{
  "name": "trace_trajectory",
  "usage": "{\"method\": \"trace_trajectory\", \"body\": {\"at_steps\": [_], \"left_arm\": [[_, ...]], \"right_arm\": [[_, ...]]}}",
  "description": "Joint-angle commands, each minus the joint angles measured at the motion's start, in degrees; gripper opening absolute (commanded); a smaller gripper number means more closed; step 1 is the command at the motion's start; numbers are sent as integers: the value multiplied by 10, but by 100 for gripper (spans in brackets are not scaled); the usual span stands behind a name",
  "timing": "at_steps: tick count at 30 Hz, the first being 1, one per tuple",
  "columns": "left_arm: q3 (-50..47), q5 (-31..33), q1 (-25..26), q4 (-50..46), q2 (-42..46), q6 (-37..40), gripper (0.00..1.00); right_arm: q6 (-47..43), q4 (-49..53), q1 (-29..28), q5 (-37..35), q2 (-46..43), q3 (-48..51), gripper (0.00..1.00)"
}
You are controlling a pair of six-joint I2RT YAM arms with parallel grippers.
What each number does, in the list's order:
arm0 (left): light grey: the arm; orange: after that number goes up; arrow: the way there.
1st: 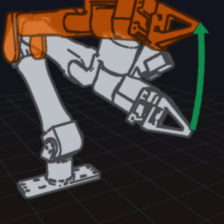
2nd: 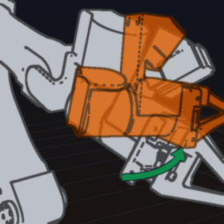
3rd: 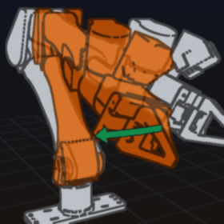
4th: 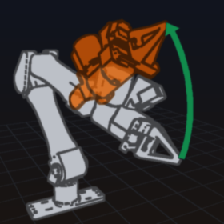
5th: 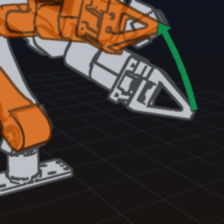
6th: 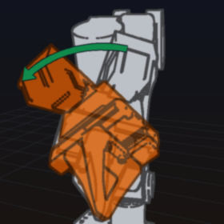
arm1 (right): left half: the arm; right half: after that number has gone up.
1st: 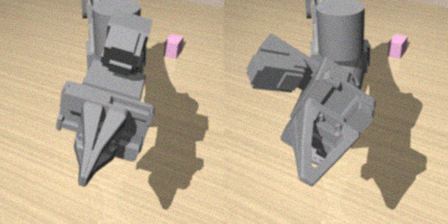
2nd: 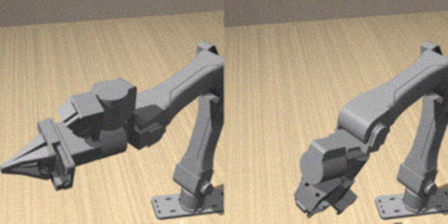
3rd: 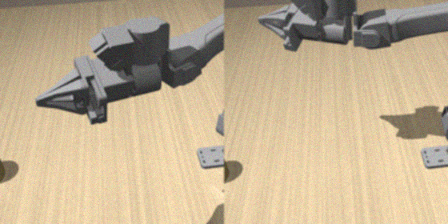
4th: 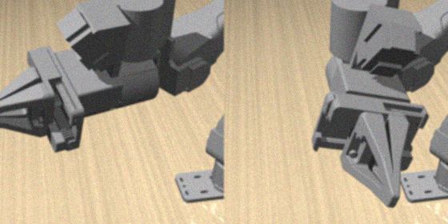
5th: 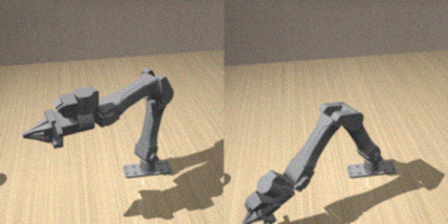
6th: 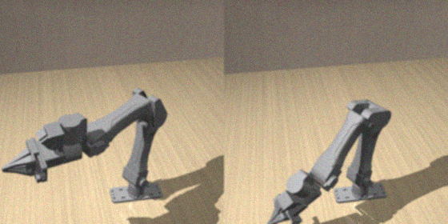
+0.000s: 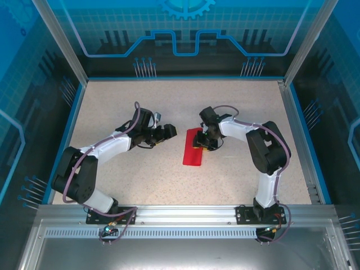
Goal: Fold a paper plane with a square sheet of paper (pick it up from the middle)
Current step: Hold the square sheet of paper at the center of the table.
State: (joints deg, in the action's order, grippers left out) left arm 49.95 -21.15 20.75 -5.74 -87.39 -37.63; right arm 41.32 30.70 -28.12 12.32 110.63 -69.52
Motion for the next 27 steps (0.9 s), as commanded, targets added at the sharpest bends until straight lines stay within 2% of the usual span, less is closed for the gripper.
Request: {"method": "trace_trajectory", "body": {"at_steps": [1,4,12,27], "left_arm": [[-21,18,5,32,1,-13,83],[-32,20,5,55,2,-21,78],[-58,12,9,109,10,-15,77],[-60,1,24,160,-32,-31,73]], "right_arm": [[2,45,5,0,48,14,40],[-20,62,5,-2,58,4,41],[-52,87,5,-9,70,-4,41],[-46,89,3,-14,87,3,42]]}}
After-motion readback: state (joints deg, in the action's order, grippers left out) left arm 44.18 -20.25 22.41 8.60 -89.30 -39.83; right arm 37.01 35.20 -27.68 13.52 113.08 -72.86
